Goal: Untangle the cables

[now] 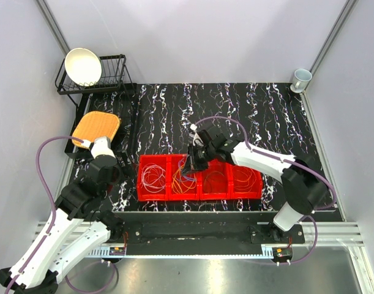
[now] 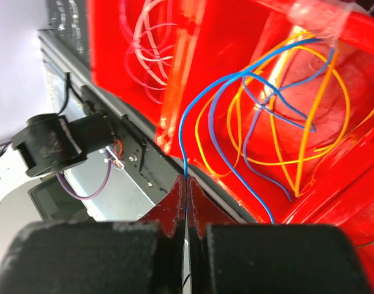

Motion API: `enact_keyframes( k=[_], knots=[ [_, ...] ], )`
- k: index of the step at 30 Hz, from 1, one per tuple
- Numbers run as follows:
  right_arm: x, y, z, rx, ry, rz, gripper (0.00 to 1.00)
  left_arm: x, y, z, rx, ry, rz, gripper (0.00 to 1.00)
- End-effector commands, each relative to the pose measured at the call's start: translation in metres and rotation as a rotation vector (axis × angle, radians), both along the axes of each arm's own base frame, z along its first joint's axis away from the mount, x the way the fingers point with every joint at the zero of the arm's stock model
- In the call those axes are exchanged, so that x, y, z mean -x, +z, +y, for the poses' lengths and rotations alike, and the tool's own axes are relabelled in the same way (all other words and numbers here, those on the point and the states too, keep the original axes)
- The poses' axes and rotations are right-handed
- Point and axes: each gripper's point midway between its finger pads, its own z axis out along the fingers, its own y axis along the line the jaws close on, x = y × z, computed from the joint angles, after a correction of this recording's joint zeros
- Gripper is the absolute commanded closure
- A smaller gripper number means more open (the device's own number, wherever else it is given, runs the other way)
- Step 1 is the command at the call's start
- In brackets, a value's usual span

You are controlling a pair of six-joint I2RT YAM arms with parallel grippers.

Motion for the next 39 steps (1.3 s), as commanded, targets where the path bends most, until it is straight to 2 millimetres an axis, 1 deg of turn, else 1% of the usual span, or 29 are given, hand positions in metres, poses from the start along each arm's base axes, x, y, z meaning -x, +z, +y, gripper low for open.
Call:
enact_keyframes(
  k=[1,4,7,8,9,11,12,13,16,21,25,28,29,31,32,34,35,37,38,39],
  knots=[
    [-0.006,0.003,0.014,-0.036,0.002,-0.007,1.0,-0.007,0.006,0.0,0.008,0.02,-0.03,0.15],
    [-0.006,-0.003,0.015,-0.028,0.008,0.012,1.0,-0.007,0.006,0.0,0.006,0.021,-0.029,0.15],
    [-0.004,-0.004,0.016,-0.031,0.019,0.027,1.0,-0.007,0.006,0.0,0.006,0.02,-0.028,0.15],
    [-0.003,-0.004,0.016,-0.032,0.024,0.029,0.93,-0.007,0.006,0.0,0.007,0.02,-0.029,0.15],
    [-0.003,-0.003,0.016,-0.031,0.023,0.03,0.81,-0.007,0.006,0.0,0.006,0.022,-0.028,0.15],
    [-0.002,0.001,0.017,-0.036,0.028,0.028,0.68,-0.007,0.006,0.0,0.005,0.02,-0.026,0.15],
    [-0.002,0.004,0.017,-0.036,0.033,0.024,0.54,-0.007,0.006,0.0,0.006,0.022,-0.028,0.15],
    [-0.003,0.008,0.017,-0.04,0.035,0.016,0.48,-0.007,0.006,0.0,0.005,0.022,-0.026,0.15],
    [-0.005,0.024,0.016,-0.04,0.038,-0.016,0.35,-0.007,0.006,-0.001,0.008,0.019,-0.028,0.15],
    [-0.012,0.053,0.009,-0.02,0.027,-0.1,0.29,-0.007,0.005,-0.001,0.007,0.018,-0.025,0.15],
    [-0.017,0.066,-0.003,0.013,0.002,-0.168,0.24,-0.007,0.006,-0.001,0.009,0.018,-0.028,0.15],
    [-0.023,0.071,-0.018,0.078,-0.034,-0.231,0.2,-0.007,0.005,-0.001,0.005,0.018,-0.023,0.15],
    [-0.026,0.073,-0.028,0.114,-0.067,-0.261,0.18,-0.007,0.005,-0.001,0.006,0.018,-0.022,0.15],
    [-0.028,0.074,-0.038,0.149,-0.091,-0.291,0.17,-0.007,0.004,-0.002,0.003,0.015,-0.018,0.15],
    [-0.029,0.077,-0.047,0.174,-0.117,-0.312,0.16,-0.007,0.004,-0.002,0.004,0.012,-0.016,0.15],
    [-0.026,0.071,-0.058,0.206,-0.133,-0.313,0.14,-0.007,0.003,-0.003,0.008,0.01,-0.013,0.15],
    [-0.018,0.065,-0.066,0.223,-0.13,-0.295,0.15,-0.007,0.003,-0.003,0.008,0.011,-0.011,0.15],
    [-0.005,0.058,-0.069,0.218,-0.106,-0.259,0.2,-0.007,0.002,-0.004,0.008,0.009,-0.008,0.15],
    [0.005,0.049,-0.075,0.222,-0.096,-0.224,0.24,-0.007,0.001,-0.005,0.009,0.006,-0.002,0.15],
    [0.012,0.045,-0.075,0.215,-0.081,-0.2,0.3,-0.007,0.0,-0.005,0.01,0.006,0.002,0.15]
  ],
)
